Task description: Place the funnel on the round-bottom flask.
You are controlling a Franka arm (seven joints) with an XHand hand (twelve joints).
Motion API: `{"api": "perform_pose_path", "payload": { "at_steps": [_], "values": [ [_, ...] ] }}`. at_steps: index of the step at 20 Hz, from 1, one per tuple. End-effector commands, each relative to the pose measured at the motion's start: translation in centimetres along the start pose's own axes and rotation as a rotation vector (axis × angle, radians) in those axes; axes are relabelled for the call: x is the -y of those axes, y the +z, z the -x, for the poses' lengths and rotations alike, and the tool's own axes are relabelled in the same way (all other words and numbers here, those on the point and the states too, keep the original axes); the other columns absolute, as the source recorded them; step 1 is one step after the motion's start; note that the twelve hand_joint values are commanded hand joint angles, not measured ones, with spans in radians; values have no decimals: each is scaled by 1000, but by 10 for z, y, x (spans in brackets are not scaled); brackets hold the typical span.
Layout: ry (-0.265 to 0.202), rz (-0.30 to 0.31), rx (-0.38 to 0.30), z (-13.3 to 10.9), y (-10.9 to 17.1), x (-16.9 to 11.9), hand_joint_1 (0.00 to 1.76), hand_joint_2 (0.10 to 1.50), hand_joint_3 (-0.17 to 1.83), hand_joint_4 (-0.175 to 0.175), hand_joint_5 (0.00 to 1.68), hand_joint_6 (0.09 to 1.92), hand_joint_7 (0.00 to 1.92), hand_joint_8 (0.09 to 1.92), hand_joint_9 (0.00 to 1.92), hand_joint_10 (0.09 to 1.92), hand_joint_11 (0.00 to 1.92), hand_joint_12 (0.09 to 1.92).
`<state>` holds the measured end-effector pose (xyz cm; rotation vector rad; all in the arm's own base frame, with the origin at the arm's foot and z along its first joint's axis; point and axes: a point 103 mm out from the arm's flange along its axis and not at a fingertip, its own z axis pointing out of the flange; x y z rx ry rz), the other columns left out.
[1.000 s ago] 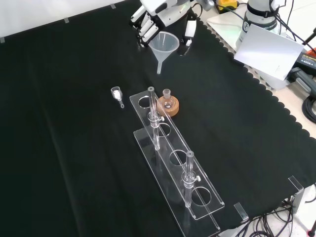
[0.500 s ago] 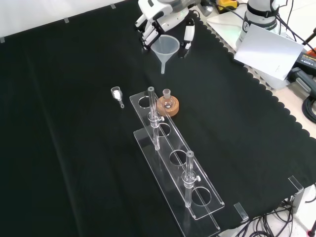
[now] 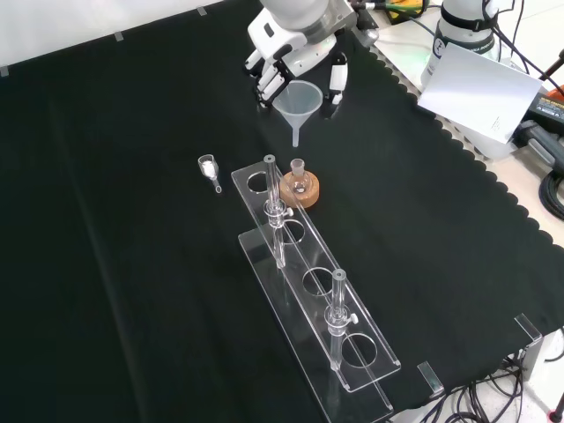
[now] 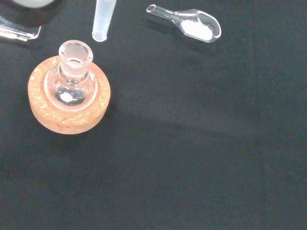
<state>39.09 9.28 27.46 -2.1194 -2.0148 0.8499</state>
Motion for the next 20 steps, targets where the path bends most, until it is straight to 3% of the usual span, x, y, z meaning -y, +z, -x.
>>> {"api": "perform_pose_path", "payload": {
  "at_steps": [1, 3, 11, 13, 15, 20],
  "values": [
    [-13, 0, -22, 11, 9, -5, 751, 751, 550, -30, 453, 627, 478, 681, 821, 514, 266, 1414],
    [-16, -3, -22, 16, 11, -6, 750, 751, 551, -30, 451, 625, 477, 682, 821, 516, 266, 1414],
    [-30, 0, -2, -12, 11, -10, 749, 751, 553, -31, 449, 619, 474, 685, 819, 520, 266, 1413],
    [-34, -6, -14, 6, 17, -11, 749, 750, 554, -31, 449, 617, 474, 686, 818, 521, 266, 1413],
    [-32, -12, -2, 6, 17, -11, 749, 750, 554, -31, 448, 616, 474, 687, 818, 522, 266, 1413],
    [-28, -14, 13, -16, 12, -12, 748, 750, 555, -30, 455, 617, 473, 688, 817, 524, 266, 1412]
  ]
}}
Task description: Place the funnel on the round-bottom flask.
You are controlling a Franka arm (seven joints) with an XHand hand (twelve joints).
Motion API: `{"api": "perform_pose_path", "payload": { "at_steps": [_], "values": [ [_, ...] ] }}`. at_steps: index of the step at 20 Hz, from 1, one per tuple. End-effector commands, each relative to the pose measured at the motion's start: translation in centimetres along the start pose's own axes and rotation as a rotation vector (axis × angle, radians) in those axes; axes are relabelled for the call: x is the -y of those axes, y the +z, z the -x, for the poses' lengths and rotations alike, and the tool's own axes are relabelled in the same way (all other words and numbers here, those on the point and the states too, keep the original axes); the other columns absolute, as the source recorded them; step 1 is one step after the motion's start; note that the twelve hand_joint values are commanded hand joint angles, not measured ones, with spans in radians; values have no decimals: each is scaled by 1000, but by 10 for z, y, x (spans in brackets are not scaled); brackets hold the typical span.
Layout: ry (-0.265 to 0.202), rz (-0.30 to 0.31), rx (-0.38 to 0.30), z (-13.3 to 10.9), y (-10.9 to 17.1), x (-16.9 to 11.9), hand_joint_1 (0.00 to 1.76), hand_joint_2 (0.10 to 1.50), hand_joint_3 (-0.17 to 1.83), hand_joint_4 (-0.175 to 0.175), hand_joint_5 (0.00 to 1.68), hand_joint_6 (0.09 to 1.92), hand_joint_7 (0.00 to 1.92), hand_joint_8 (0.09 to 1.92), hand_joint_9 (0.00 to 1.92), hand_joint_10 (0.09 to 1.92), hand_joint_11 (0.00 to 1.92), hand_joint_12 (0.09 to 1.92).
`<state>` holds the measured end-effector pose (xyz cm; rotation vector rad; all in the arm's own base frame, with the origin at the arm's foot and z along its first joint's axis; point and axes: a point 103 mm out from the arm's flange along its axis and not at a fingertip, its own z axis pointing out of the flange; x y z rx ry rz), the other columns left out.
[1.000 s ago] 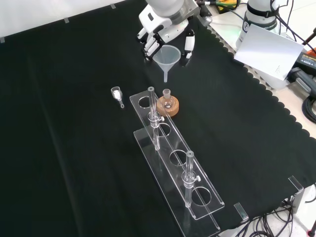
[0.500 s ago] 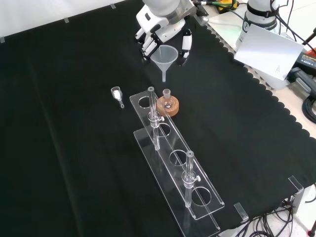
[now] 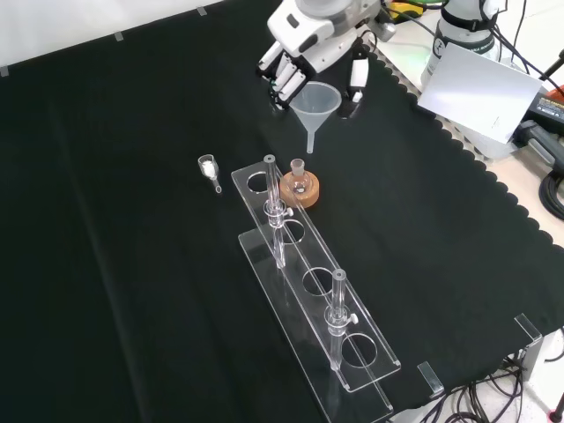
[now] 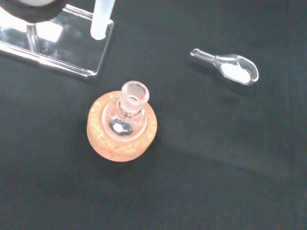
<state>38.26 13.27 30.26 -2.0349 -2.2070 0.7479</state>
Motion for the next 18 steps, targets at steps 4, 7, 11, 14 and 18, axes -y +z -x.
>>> {"api": "perform_pose_path", "payload": {
  "at_steps": [4, 7, 11, 14, 18],
  "values": [
    [60, -111, -35, 34, 54, -28, 748, 750, 556, -30, 455, 615, 473, 689, 817, 526, 266, 1412],
    [61, -109, -26, 34, 54, -28, 748, 750, 556, -30, 455, 614, 472, 690, 816, 527, 266, 1412],
    [67, -114, -18, 32, 53, -29, 748, 751, 557, -30, 456, 613, 472, 691, 816, 528, 266, 1412],
    [69, -115, -10, 20, 48, -31, 748, 750, 557, -30, 457, 612, 472, 691, 816, 529, 266, 1412],
    [65, -113, -30, 33, 53, -30, 748, 750, 557, -30, 457, 612, 471, 692, 815, 530, 266, 1411]
  ]
}}
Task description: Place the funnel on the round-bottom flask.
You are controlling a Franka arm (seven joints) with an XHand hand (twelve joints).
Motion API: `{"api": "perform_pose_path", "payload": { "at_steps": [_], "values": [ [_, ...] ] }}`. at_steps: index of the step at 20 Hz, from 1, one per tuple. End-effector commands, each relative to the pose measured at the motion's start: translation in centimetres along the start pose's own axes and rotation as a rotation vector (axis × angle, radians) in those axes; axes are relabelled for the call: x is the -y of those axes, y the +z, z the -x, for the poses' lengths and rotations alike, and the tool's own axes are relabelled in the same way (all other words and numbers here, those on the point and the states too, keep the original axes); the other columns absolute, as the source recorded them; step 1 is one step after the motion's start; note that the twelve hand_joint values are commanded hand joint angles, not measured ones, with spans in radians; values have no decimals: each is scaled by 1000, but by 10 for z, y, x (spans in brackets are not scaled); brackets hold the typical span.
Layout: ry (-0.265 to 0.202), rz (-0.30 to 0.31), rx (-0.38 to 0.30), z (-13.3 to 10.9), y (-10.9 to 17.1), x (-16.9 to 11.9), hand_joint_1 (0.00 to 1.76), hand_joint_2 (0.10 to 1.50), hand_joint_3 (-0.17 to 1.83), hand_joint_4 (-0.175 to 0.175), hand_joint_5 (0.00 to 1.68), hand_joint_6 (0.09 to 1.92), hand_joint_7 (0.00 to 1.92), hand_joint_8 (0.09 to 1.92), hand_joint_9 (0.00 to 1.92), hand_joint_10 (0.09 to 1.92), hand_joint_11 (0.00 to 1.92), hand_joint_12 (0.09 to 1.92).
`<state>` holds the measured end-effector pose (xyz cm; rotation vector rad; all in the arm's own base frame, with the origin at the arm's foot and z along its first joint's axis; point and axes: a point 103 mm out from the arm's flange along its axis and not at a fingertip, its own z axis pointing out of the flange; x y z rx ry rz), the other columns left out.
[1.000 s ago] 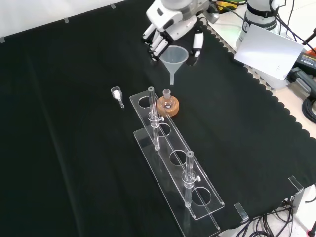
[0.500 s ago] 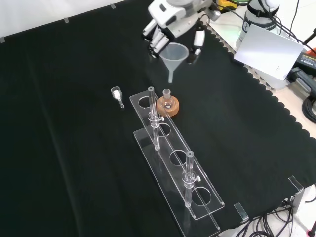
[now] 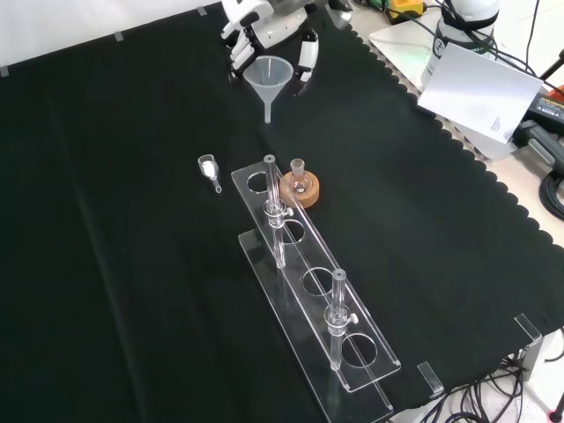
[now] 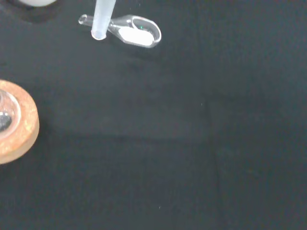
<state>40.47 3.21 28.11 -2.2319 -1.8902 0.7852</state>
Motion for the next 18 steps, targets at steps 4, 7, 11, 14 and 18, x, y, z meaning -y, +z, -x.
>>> {"api": "perform_pose_path", "payload": {
  "at_steps": [4, 7, 11, 14, 18],
  "values": [
    [-151, -5, 42, -58, 15, 8, 747, 750, 558, -30, 458, 611, 471, 692, 815, 531, 266, 1411],
    [-139, -8, 66, -58, 14, 8, 747, 751, 558, -30, 458, 611, 471, 693, 815, 532, 266, 1411],
    [-162, 8, 30, -50, 17, 6, 747, 751, 558, -30, 459, 610, 470, 693, 815, 533, 266, 1411],
    [-193, 16, -14, -45, 22, 3, 747, 751, 558, -30, 459, 610, 470, 694, 815, 533, 266, 1411],
    [-211, 22, -36, -43, 23, 2, 746, 751, 559, -30, 460, 610, 470, 694, 815, 534, 266, 1411]
  ]
}}
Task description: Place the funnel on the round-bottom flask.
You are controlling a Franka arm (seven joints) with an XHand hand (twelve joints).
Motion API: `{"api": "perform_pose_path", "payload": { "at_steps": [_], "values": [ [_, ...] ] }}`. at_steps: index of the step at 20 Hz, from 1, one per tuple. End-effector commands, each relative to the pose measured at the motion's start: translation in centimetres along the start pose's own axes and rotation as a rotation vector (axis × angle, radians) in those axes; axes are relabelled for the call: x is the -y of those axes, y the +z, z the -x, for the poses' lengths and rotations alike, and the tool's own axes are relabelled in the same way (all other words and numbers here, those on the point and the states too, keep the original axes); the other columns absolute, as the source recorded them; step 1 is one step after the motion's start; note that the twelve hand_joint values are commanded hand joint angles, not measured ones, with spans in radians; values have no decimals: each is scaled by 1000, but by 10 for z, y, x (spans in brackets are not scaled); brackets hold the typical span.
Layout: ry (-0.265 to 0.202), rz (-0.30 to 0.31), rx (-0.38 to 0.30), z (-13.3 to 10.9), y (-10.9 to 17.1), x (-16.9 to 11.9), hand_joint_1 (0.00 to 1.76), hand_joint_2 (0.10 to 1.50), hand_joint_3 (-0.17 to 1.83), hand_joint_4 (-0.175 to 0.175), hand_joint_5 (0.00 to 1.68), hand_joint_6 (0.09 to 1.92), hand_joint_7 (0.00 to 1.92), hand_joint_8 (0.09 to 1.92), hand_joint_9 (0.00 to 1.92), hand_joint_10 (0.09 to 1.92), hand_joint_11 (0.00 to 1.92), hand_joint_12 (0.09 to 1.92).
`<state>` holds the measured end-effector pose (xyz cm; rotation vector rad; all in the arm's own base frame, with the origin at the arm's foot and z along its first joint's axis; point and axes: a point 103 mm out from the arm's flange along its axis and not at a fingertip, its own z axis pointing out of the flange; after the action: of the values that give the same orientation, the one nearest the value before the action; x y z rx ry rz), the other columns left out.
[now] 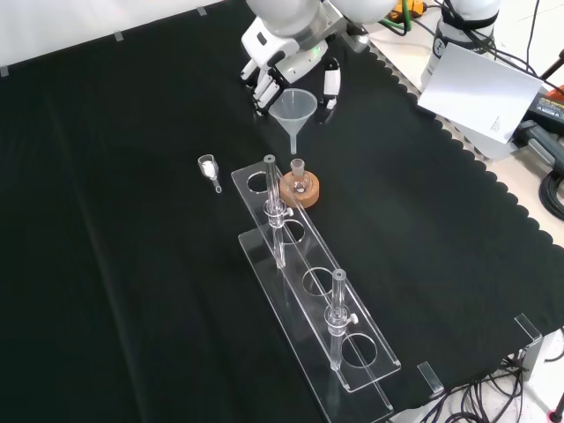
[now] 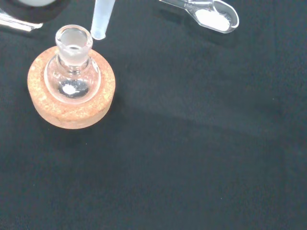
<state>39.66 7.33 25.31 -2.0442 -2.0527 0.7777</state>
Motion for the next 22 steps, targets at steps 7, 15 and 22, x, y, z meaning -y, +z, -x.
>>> {"api": "perform_pose_path", "payload": {
  "at_steps": [7, 15, 22],
  "values": [
    [-71, 16, -66, -3, 8, -4, 746, 751, 559, -30, 461, 610, 470, 694, 814, 535, 266, 1411],
    [-78, 6, -60, -8, 13, -4, 745, 751, 559, -30, 464, 611, 470, 695, 814, 536, 266, 1411],
    [-78, 0, -44, -15, 14, -6, 745, 752, 560, -29, 471, 615, 469, 695, 814, 536, 266, 1410]
  ]
}}
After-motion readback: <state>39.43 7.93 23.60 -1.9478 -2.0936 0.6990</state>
